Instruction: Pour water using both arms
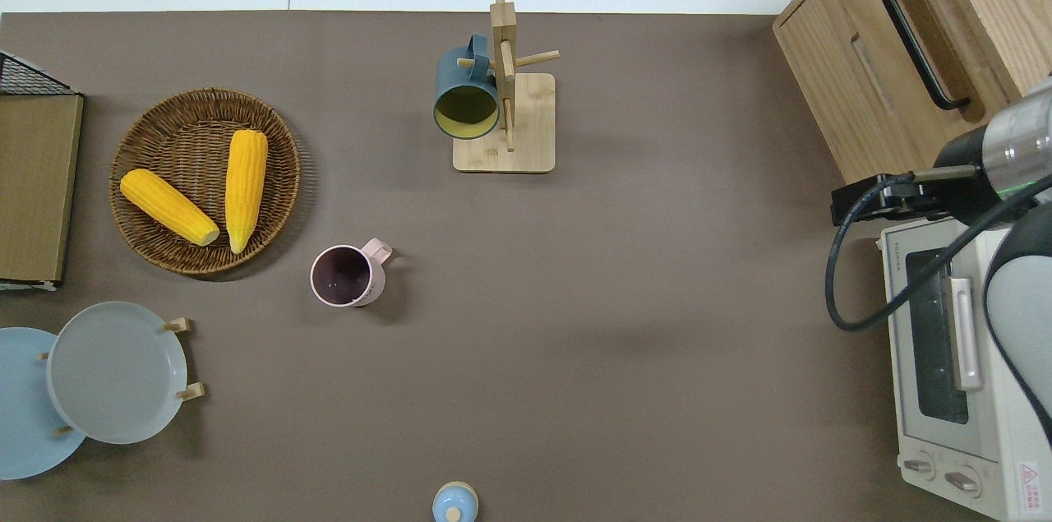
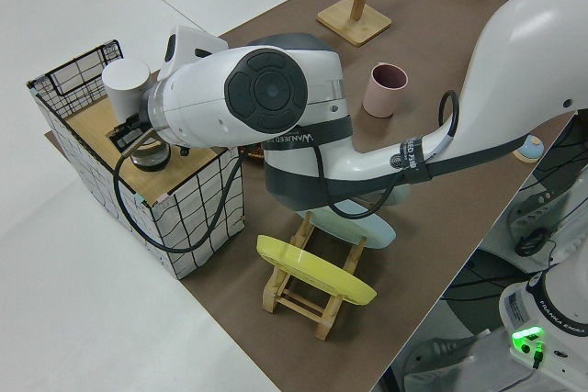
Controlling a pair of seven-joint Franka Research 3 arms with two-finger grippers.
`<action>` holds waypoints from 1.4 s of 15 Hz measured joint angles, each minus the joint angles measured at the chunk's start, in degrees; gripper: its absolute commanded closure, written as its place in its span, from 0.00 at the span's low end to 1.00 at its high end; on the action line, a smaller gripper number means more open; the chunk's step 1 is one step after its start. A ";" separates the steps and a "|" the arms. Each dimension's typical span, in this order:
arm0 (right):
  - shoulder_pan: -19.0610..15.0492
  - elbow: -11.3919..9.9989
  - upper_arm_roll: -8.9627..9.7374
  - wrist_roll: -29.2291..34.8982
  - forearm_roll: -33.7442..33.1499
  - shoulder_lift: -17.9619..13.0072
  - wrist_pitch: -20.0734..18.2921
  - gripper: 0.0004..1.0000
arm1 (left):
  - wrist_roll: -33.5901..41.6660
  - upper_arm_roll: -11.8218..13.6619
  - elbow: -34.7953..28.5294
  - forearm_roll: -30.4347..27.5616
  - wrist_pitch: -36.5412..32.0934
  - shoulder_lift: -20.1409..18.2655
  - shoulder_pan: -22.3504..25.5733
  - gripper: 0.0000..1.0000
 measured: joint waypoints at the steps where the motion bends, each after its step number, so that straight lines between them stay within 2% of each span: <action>1: 0.00 0.00 0.00 0.00 0.00 0.00 0.00 0.01 | 0.00 0.00 0.00 -0.01 0.00 0.00 0.00 0.87; 11: 0.00 0.00 0.00 0.00 0.00 0.00 0.00 0.01 | 0.00 -0.01 0.01 -0.03 0.00 0.02 0.01 0.87; 12: 0.00 0.00 0.00 0.00 0.00 0.00 0.00 0.01 | 0.00 -0.01 0.01 -0.03 0.00 0.02 0.01 0.83; 14: 0.00 0.00 0.00 0.00 0.00 0.00 0.00 0.01 | 0.00 -0.01 0.02 -0.03 0.00 0.02 0.01 0.65; 15: 0.00 0.00 0.00 0.00 0.00 0.00 0.00 0.01 | 0.00 -0.01 0.02 -0.03 0.00 0.02 0.01 0.47; 16: 0.00 0.00 0.00 0.00 0.00 0.00 0.00 0.01 | 0.00 -0.01 0.02 -0.03 0.00 0.03 0.01 0.00; 21: 0.00 0.00 0.00 0.00 0.00 0.00 0.00 0.01 | 0.01 -0.14 0.08 -0.04 0.01 0.34 0.01 0.01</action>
